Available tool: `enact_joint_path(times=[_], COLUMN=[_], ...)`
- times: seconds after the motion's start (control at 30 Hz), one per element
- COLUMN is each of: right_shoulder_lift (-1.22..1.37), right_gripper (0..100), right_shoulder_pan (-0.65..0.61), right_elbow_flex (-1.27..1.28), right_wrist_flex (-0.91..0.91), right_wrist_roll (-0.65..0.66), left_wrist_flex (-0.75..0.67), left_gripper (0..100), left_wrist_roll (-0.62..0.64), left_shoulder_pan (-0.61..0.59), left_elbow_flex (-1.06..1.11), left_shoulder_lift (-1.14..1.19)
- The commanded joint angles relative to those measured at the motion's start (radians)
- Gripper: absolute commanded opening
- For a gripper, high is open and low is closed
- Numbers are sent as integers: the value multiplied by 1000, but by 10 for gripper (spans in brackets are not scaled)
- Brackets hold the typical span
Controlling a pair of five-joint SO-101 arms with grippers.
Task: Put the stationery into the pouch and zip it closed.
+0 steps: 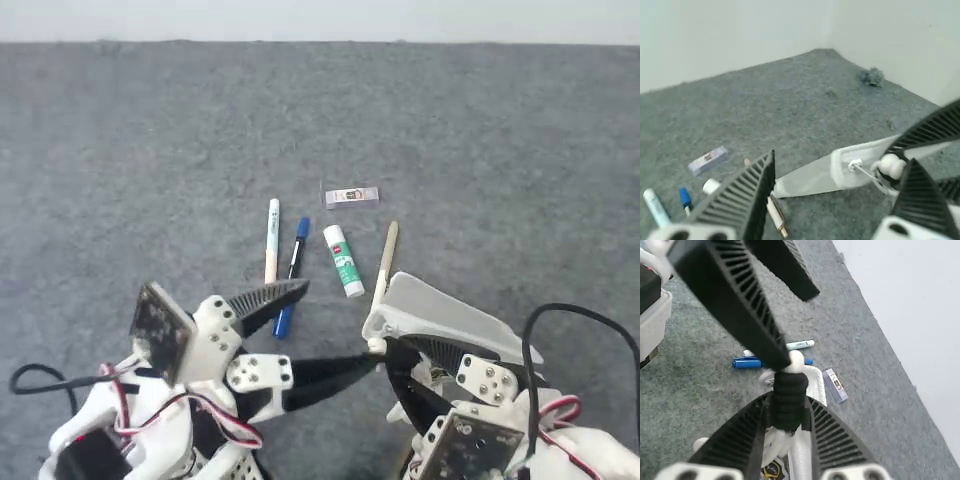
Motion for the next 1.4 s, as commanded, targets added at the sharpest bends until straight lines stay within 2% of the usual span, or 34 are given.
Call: enact_joint_path(times=[0.0, 0.33, 0.73, 0.93, 1.1, 1.23, 1.37], right_shoulder_lift=[-1, -1, -1, -1, -1, -1, 1], right_gripper=[6, 6, 6, 6, 6, 6, 6], right_shoulder_pan=[5, 5, 5, 5, 4, 2, 4], right_elbow_flex=[2, 0, -18, -32, -31, 3, 51], right_wrist_flex=[31, 31, 22, 27, 28, 24, -2], right_wrist_roll=[11, 9, 3, 2, 2, 2, 5], left_wrist_flex=[-2, -100, -114, -172, -181, -198, -198], left_gripper=[370, 370, 370, 367, 283, 205, 131], left_wrist_roll=[66, 74, 72, 72, 68, -14, -43], left_shoulder_pan=[-92, -95, -94, -94, -94, -94, -94], left_elbow_flex=[-33, 145, 219, 283, 285, 289, 288], left_shoulder_lift=[-3, -69, -68, -68, -68, -68, -69])
